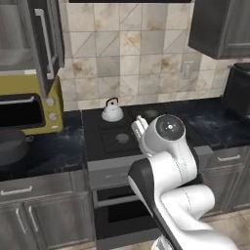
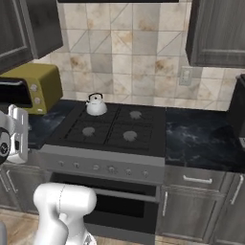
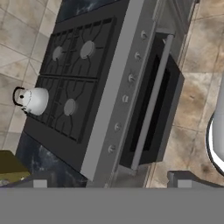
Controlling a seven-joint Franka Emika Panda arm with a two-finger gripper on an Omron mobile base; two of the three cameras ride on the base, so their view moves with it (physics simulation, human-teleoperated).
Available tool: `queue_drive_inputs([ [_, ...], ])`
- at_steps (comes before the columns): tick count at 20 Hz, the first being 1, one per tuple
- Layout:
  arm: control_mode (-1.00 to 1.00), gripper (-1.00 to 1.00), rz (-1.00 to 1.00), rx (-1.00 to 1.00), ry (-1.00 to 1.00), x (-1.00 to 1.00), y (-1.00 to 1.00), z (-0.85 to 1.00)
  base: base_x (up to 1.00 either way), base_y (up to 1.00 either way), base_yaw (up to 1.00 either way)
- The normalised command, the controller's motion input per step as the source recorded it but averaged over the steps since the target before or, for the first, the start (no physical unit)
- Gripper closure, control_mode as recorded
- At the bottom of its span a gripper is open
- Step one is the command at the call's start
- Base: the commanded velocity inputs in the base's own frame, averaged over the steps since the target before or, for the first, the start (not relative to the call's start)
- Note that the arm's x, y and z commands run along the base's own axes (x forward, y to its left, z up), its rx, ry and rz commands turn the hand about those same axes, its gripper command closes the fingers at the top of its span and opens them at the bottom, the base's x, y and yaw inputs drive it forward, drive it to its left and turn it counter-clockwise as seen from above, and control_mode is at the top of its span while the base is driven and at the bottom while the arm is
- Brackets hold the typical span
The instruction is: Pick the kettle from the cabinet and place it on a stove burner. Then pick the pot from the counter and place it on another stove burner. Finally, turn both burners on.
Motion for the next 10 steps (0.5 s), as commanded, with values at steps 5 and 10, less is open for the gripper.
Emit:
queue_drive_inputs([
  [5, 1.00, -1.00, 0.00, 0.00, 0.00, 0.00, 0.00, 0.00, -0.23, 0.48, 0.00],
  [10, 1.00, -1.00, 0.00, 0.00, 0.00, 0.00, 0.00, 0.00, -0.24, 0.48, 0.00],
])
